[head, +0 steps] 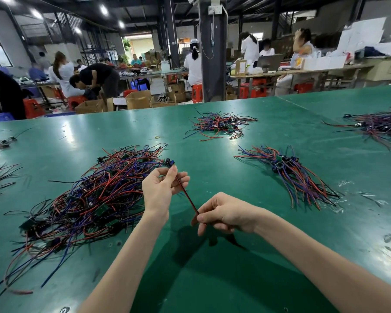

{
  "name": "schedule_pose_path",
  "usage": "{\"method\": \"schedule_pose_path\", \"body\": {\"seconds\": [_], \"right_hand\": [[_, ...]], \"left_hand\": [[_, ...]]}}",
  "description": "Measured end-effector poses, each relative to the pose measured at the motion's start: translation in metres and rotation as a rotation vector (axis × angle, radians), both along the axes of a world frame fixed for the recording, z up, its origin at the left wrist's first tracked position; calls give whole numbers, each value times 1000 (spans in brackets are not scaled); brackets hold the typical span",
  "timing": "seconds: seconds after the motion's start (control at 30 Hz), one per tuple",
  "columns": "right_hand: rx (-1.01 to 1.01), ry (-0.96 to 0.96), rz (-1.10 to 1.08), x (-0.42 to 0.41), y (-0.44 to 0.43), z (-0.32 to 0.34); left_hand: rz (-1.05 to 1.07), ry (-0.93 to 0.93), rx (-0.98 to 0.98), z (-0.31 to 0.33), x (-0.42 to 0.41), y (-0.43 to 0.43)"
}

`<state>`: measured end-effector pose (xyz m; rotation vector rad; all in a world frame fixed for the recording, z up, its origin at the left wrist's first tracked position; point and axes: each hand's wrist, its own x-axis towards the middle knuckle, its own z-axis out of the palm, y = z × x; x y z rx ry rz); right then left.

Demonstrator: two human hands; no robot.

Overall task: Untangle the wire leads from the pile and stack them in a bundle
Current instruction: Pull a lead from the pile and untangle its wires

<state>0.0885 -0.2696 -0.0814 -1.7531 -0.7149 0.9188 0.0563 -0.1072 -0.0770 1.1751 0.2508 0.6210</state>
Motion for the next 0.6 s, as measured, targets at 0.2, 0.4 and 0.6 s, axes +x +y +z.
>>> {"method": "schedule_pose_path", "body": {"seconds": [0.2, 0.4, 0.6], "right_hand": [[-21, 19, -171, 3, 5, -7], [44, 37, -296, 9, 9, -15], [53, 26, -376, 16, 8, -15]], "left_hand": [[7, -8, -18, 1, 0, 0], [-93, 14, -121, 6, -2, -4], [-234, 50, -184, 10, -2, -12]]}}
